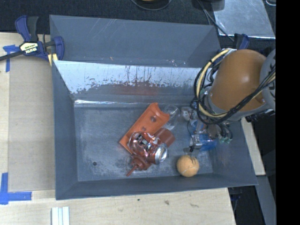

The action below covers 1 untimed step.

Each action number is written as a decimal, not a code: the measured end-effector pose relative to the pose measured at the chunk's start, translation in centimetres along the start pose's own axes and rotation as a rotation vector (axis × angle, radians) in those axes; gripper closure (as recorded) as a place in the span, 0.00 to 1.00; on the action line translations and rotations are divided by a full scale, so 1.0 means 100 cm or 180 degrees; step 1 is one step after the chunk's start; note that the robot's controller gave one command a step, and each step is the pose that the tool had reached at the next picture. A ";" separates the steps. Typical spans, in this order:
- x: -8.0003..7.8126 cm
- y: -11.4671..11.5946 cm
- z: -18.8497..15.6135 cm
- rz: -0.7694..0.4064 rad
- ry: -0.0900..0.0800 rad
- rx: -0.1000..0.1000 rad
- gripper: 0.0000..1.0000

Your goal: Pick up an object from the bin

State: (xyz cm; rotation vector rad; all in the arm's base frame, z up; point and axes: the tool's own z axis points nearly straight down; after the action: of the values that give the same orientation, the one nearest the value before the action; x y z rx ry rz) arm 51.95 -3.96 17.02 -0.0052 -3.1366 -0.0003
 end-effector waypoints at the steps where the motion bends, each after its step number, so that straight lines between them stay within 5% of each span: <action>1: -0.002 0.000 -0.004 -0.0005 -0.0027 0.0002 0.00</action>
Offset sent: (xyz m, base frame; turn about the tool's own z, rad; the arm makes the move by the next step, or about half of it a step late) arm 0.0273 0.0413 -0.0889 -0.1746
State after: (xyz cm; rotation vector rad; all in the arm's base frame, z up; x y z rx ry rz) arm 52.14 -3.95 17.45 -0.0028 -3.1451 0.0006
